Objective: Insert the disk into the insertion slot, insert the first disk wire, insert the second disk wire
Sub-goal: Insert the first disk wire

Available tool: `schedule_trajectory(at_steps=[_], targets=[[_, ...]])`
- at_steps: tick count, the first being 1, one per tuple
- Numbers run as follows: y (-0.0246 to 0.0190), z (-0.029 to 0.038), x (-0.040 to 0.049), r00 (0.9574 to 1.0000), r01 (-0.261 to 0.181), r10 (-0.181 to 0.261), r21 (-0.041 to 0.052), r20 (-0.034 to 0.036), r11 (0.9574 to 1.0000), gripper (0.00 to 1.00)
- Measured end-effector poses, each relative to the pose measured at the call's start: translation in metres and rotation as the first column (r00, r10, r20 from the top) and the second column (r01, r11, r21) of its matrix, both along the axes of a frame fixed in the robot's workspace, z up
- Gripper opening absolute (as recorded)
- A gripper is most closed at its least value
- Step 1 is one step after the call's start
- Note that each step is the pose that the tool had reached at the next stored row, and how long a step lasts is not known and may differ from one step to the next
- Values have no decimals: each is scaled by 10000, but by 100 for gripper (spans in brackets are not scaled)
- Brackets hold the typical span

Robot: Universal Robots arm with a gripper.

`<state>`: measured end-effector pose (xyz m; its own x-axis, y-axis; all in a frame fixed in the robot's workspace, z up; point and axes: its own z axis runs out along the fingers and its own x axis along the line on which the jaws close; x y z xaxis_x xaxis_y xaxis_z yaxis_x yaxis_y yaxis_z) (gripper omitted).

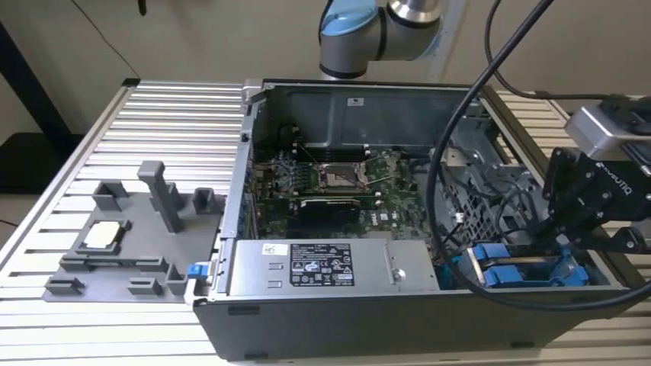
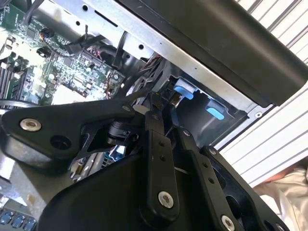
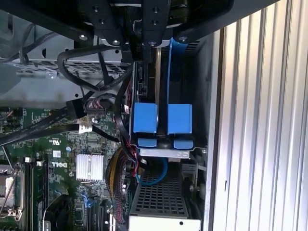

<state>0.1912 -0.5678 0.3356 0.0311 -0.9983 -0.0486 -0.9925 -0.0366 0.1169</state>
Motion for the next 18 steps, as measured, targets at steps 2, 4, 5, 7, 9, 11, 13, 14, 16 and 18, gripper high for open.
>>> schedule_trajectory(at_steps=[2,4,5,7,9,11,13,14,16,18], targets=[[-1,-30,0,10000,-1,1,-15,0,10000,19],[-5,-45,1,10000,-1,1,-11,1,10000,19],[-8,-45,1,10000,0,0,-11,1,10000,19],[-10,-50,0,10000,-1,1,-4,1,10000,19],[-13,-55,0,10000,0,0,10,-1,10000,19],[-17,-57,0,10000,-1,1,12,0,10000,20],[-17,-46,0,10000,0,0,5,0,10000,27],[-18,-25,0,10000,0,0,9,-1,10000,27],[-17,53,0,10000,0,0,3,-1,10000,27],[-17,132,0,10000,1,-1,5,-1,10000,27]])
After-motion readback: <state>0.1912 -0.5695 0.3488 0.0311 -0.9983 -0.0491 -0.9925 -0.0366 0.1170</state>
